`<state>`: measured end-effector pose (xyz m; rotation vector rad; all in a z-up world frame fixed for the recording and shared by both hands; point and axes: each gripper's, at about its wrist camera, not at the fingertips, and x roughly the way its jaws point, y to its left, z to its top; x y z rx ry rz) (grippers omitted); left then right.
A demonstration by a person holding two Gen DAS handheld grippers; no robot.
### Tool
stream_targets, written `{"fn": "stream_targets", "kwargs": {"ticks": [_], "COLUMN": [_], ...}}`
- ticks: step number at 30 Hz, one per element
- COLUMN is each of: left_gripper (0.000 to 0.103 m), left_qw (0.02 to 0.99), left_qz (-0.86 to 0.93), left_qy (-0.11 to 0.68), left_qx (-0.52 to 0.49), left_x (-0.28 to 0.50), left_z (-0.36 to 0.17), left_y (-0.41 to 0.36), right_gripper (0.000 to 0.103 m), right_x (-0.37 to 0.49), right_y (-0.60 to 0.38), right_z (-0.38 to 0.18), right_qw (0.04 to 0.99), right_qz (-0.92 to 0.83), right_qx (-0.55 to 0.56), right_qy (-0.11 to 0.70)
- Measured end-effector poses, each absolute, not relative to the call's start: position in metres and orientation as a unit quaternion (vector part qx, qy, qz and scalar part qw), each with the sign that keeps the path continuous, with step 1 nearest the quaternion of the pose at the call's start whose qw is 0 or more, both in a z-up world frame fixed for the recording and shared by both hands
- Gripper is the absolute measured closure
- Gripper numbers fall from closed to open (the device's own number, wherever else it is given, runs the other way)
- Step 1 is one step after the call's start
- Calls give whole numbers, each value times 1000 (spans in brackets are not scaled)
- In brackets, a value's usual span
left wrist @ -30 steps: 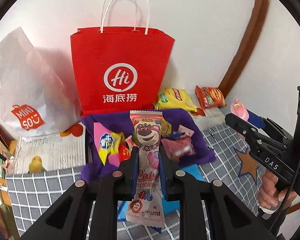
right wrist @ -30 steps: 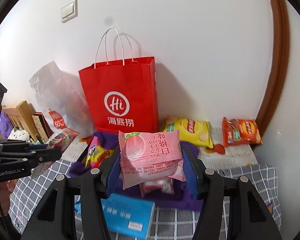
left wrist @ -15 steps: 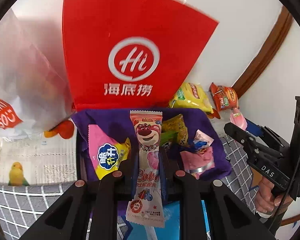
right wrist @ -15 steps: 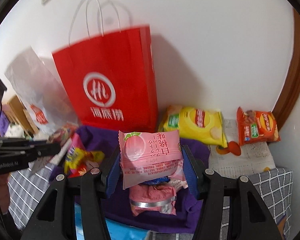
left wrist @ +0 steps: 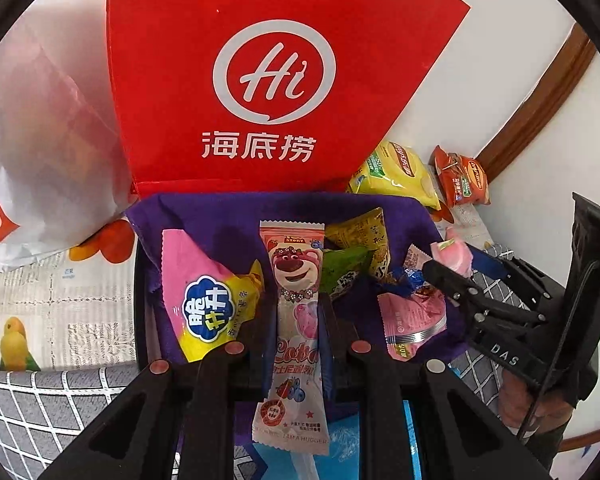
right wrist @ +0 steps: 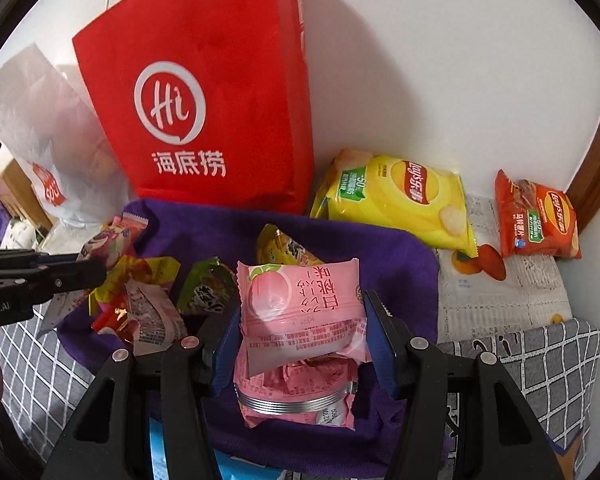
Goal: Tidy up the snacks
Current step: 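Open the left tool to release the candy stick while the right tool drops the pink packet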
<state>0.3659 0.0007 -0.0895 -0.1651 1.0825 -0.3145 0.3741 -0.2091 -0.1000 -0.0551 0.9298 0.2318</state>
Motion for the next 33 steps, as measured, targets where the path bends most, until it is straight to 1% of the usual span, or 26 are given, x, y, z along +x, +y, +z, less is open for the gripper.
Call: {"fn": "stream_targets", "kwargs": {"ticks": [13, 33], "left_gripper": [85, 83], "left_qw": [837, 840], "left_qz": [-156, -160], "left_qy": [519, 513], "left_qx": [-73, -77], "left_x": [371, 373], "left_z": [-102, -106], "left_y": [-14, -14], "right_gripper": [46, 45], "right_x": [380, 384], "right_y": [-205, -208], "right_z": [-112, -121], "right_qw": [880, 872], "right_qz": [99, 89], "right_qx": [-43, -43], "right_qy": [462, 479]}}
